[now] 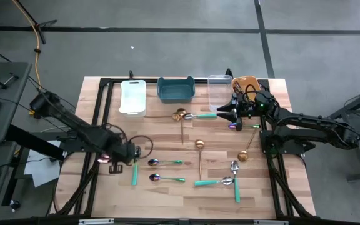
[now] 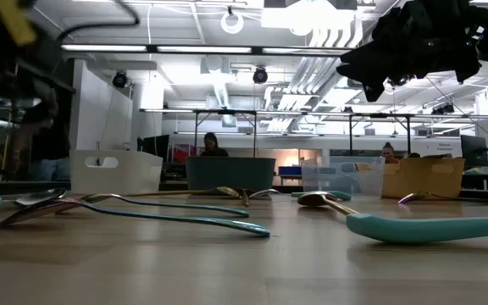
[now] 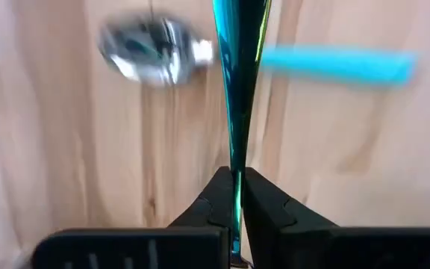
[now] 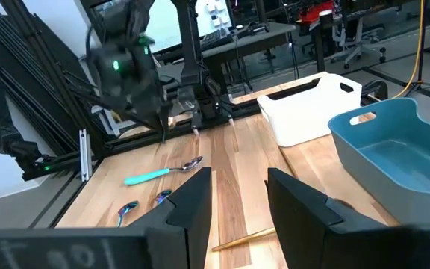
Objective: Sort silverware by color (type)
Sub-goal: Put the green spoon into the white bin
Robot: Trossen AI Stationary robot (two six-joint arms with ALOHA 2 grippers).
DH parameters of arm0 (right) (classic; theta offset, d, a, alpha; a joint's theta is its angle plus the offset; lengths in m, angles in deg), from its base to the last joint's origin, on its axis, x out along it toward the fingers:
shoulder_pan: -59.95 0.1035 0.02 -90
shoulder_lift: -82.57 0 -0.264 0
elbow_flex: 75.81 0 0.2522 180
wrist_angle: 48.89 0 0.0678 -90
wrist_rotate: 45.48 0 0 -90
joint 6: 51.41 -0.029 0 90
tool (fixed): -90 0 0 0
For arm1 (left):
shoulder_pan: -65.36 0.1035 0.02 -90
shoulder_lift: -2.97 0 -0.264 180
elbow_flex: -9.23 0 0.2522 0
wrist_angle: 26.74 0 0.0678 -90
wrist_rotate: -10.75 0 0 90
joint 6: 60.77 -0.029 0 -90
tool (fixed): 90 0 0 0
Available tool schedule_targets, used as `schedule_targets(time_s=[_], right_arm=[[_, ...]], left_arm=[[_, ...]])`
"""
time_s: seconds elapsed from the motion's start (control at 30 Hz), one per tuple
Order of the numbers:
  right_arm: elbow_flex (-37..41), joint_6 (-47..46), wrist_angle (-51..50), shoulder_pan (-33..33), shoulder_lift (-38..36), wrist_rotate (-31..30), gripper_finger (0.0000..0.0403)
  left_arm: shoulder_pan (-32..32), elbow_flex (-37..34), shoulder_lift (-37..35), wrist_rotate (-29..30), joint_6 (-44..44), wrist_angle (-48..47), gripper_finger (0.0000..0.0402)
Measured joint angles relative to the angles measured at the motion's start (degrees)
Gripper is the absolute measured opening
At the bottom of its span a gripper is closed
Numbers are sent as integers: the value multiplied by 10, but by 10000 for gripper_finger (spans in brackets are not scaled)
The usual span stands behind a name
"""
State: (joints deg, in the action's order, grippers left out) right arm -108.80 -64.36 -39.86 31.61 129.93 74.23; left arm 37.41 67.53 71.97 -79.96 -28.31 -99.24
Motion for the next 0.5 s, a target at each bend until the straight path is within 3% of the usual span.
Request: schedule_targets(time_s=[0.1,0.23,0.37,0.5], right_arm=[[0,2,0,0,0,0,126],[0,6,1,0,0,0,126],[0,6,1,0,0,0,126],[0,0,1,0,0,0,126]], left_arm=[[21,18,-44,49,-31,55,5],[78,-2,-89,84,-153,240,5],[170,-57,-100,20,-288,464,5],[270,-134,-91,-58,-351,664,5]])
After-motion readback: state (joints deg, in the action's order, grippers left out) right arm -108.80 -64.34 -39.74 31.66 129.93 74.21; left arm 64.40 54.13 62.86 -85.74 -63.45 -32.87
